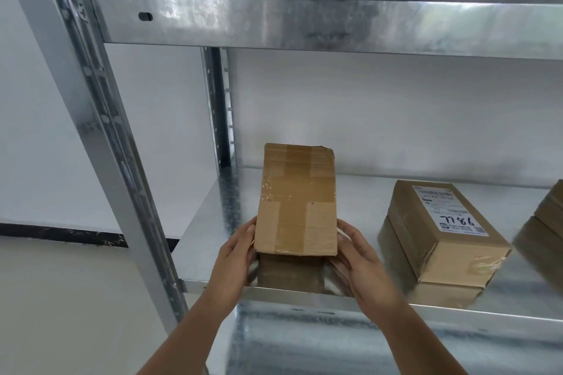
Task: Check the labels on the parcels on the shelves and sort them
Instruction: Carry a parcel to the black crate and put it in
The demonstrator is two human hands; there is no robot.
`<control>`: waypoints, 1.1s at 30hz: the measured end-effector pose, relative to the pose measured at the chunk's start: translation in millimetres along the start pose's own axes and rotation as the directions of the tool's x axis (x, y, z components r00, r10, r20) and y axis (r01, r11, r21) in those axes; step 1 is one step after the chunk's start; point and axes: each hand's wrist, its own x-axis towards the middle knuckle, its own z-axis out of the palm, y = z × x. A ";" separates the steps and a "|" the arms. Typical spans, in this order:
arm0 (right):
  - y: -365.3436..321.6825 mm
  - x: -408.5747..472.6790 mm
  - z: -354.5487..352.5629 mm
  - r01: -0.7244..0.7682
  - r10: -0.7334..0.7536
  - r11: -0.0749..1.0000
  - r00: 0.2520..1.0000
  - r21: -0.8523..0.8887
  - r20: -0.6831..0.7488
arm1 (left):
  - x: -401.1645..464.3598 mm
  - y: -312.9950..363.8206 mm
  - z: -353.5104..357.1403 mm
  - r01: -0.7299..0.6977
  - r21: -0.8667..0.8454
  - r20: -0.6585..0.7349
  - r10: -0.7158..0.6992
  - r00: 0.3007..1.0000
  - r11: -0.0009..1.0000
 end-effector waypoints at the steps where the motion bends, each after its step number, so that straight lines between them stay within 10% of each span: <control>1: -0.8 -0.6 0.3 -0.003 0.003 1.000 1.000 0.017 0.005 | -0.5 0.4 -0.7 -0.003 -0.007 0.016 0.003 1.000 1.000; 33: -6.1 -5.5 1.9 -0.027 0.029 0.998 0.999 -0.056 0.037 | -6.3 0.3 -1.2 -0.019 -0.049 0.141 0.026 0.990 0.999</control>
